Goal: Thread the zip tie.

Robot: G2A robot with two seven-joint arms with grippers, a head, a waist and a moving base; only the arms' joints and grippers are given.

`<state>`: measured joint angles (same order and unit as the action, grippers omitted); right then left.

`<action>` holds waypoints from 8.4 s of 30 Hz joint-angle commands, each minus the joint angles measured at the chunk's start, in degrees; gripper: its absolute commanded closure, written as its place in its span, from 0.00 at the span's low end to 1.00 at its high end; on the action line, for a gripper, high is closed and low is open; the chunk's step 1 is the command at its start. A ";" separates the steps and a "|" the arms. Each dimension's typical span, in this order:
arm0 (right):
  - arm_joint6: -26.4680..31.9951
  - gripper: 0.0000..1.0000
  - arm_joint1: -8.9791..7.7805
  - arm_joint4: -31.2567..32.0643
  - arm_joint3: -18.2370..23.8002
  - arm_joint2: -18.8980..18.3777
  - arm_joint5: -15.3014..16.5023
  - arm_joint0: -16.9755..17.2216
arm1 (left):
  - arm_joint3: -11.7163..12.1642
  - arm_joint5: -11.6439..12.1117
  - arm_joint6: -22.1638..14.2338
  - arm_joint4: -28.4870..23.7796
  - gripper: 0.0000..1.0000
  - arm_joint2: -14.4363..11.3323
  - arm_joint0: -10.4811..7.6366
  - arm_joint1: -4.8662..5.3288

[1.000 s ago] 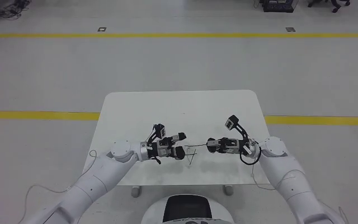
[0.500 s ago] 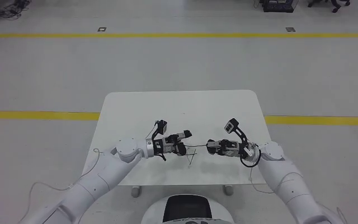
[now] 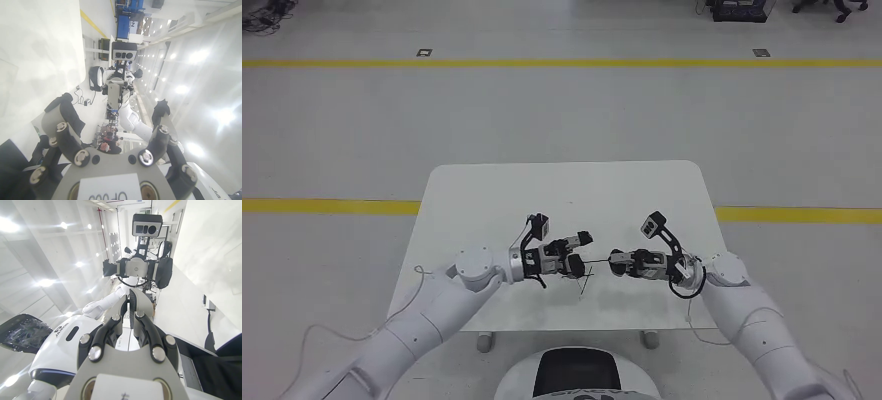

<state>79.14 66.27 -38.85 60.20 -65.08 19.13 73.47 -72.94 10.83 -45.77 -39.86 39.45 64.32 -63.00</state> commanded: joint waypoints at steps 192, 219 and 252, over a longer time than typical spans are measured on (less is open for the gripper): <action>-2.02 0.00 -0.38 0.00 -0.34 1.51 0.11 0.19 | 3.05 4.19 -7.87 4.69 1.00 2.26 1.16 -3.02; -2.02 0.00 -0.38 0.00 -0.34 1.51 0.11 0.19 | -5.76 5.90 -4.70 19.12 1.00 17.69 8.36 3.94; 0.50 0.00 -2.20 32.73 8.59 10.27 0.35 -13.83 | -6.52 6.06 -4.41 19.13 1.00 18.04 8.81 4.07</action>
<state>79.64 64.07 -6.10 68.83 -54.78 19.48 59.63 -79.46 16.89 -50.18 -20.74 57.49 73.13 -58.92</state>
